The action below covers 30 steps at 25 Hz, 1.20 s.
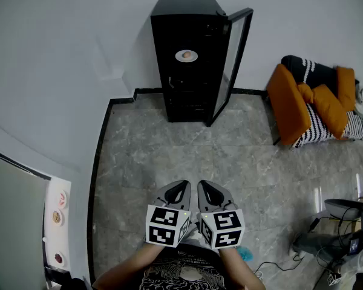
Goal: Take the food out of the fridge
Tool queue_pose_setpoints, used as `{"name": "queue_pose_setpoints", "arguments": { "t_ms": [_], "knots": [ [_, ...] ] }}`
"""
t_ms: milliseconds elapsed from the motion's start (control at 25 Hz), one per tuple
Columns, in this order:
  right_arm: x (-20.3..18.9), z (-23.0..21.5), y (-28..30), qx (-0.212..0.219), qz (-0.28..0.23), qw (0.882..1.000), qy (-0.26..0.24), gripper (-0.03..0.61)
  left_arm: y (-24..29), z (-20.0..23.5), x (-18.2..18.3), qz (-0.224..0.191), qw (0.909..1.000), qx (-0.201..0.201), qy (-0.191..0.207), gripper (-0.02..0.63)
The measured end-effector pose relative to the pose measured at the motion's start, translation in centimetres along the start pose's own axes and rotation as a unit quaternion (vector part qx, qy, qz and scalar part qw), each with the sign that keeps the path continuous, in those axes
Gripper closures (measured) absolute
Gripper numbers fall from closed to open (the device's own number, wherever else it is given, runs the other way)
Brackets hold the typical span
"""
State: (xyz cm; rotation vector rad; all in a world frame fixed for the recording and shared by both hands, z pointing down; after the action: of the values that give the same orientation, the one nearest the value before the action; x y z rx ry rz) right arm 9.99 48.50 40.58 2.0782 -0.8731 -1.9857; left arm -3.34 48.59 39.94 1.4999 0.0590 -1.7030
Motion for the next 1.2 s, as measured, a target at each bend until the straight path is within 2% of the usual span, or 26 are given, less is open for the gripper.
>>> {"name": "queue_pose_setpoints", "arguments": {
  "t_ms": [440, 680, 960, 1200],
  "knots": [
    [-0.7, -1.6, -1.1, 0.017, -0.009, 1.0, 0.01, 0.557, 1.2, -2.2, -0.3, 0.001, 0.9999, 0.013, 0.0, 0.598],
    [0.0, -3.2, 0.2, 0.018, -0.007, 1.0, 0.013, 0.557, 2.5, -1.8, 0.3, 0.0, 0.9999, 0.01, -0.004, 0.598],
    [2.0, -4.3, 4.5, 0.005, 0.001, 1.0, -0.029, 0.557, 5.9, 1.6, 2.8, -0.007, 0.9999, -0.008, -0.001, 0.597],
    [5.8, -4.7, 10.8, -0.006, 0.002, 1.0, -0.03, 0.557, 10.4, 6.8, 6.6, -0.003, 0.9996, -0.027, 0.0, 0.598]
  ]
}}
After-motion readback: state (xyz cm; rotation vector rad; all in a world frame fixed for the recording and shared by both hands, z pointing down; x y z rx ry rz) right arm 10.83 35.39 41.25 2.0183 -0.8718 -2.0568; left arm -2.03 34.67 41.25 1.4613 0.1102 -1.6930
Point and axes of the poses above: the fingertips, and each gripper's own axes: y forward along the fingers, z to its left, x out of its top, the point moved 10 cm from there along -y, backward along the fingers, and after that the axes turned 12 degrees about -x, right-handed, at the moved point
